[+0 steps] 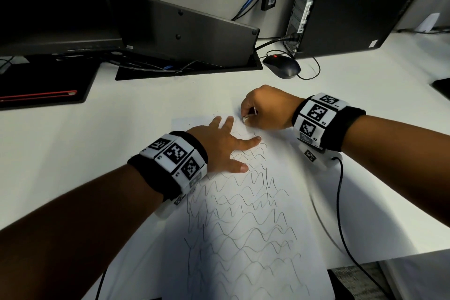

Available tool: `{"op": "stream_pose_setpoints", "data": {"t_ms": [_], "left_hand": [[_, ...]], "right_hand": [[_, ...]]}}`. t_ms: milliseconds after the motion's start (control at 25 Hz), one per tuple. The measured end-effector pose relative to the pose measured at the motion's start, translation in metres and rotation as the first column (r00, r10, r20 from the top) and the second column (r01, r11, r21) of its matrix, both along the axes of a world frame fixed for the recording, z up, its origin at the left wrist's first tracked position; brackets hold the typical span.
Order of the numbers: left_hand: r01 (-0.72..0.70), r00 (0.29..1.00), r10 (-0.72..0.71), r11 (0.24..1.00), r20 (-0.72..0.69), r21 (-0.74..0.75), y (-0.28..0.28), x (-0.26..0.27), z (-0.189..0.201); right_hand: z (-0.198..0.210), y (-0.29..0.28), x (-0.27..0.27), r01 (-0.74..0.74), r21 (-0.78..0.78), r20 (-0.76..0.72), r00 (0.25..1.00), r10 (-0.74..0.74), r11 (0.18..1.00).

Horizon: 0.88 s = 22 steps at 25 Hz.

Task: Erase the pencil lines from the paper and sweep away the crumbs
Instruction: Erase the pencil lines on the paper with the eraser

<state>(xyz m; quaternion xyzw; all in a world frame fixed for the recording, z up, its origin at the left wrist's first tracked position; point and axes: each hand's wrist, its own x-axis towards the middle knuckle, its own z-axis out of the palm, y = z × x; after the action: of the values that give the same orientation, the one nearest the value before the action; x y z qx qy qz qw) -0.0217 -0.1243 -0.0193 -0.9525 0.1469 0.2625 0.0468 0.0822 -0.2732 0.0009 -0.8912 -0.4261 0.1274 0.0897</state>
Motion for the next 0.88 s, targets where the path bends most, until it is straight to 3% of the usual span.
{"op": "stream_pose_setpoints", "data": {"t_ms": [120, 280, 480, 720, 880], "left_hand": [[-0.012, 1.0, 0.012, 1.0, -0.007, -0.01, 0.0, -0.002, 0.003], [-0.02, 1.0, 0.02, 1.0, 0.001, -0.021, -0.016, -0.001, 0.004], [-0.089, 0.996, 0.089, 0.988, -0.01, -0.125, -0.001, -0.004, 0.01], [-0.179, 0.983, 0.182, 0.982, 0.03, -0.065, 0.049, -0.01, 0.0], [-0.21, 0.976, 0.213, 0.975, 0.044, -0.075, 0.051, -0.006, -0.002]], "right_hand": [[0.004, 0.003, -0.004, -0.038, -0.073, -0.144, 0.989, 0.027, 0.997], [-0.006, 0.0, -0.003, 0.162, 0.019, -0.336, 0.93, -0.146, 0.987], [-0.014, -0.02, 0.006, 0.196, -0.014, -0.304, 0.933, -0.191, 0.98], [-0.013, -0.049, 0.013, 0.28, 0.014, -0.351, 0.9, -0.257, 0.96], [0.002, -0.041, 0.014, 0.185, -0.119, -0.272, 0.939, -0.211, 0.976]]}}
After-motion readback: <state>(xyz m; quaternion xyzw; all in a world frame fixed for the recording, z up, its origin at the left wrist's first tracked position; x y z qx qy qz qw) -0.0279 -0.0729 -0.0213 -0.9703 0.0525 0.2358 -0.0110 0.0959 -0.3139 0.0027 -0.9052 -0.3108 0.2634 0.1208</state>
